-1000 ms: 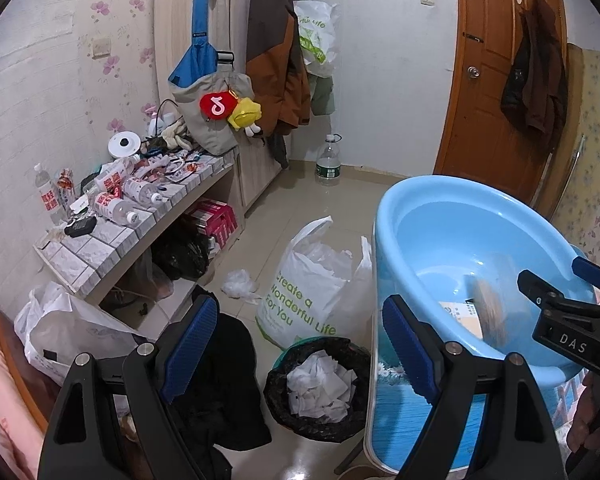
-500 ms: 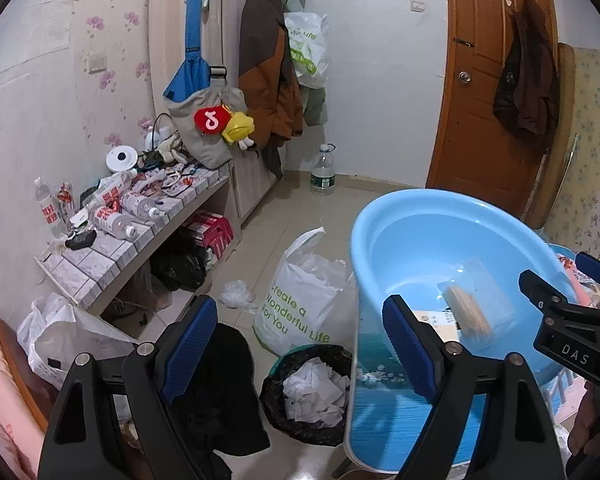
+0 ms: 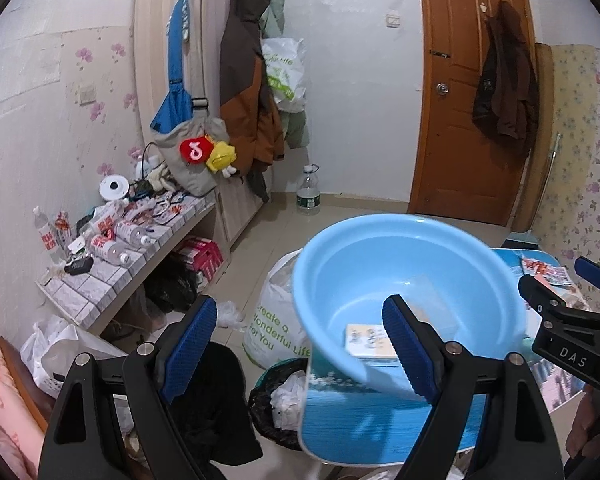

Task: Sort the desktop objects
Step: 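Withdraw both grippers from the basin back over the table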

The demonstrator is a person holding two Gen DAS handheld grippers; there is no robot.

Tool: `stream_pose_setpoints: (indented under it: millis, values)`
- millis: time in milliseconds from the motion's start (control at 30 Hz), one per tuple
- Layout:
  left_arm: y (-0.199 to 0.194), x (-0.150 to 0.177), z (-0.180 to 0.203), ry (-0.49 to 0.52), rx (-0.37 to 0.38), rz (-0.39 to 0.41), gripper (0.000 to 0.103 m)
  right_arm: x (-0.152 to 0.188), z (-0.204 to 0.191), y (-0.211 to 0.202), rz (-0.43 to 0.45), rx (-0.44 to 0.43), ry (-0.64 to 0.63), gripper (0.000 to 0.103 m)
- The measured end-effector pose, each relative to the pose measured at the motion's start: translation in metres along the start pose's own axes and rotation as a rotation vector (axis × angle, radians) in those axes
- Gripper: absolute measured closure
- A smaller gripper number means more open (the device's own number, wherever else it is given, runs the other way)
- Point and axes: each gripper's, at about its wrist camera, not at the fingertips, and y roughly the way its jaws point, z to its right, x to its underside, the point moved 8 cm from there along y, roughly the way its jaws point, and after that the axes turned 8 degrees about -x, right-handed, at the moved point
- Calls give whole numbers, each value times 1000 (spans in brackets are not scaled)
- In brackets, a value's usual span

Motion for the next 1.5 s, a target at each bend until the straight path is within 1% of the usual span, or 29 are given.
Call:
stream_pose_setpoints:
  millis: [300,467,733,933,1333,1500]
  values:
    - [-28,-5,46,34,37,27,19,7,57,-37,18,47,66,8]
    - [-46,-5,77,49,78,49,19,16,94,-64,33,96,95,8]
    - [-59,1,120,88,126,44,19,36,142,-84,9,140,162,8]
    - [-68,-4,135,106,135,62,19,42,164,-90,7,158,200,8]
    - [-72,-3,153,124,146,63,19,46,187,-99,10,185,210,8]
    - [-72,-2,166,138,145,61,18,50,206,-102,15,197,251,8]
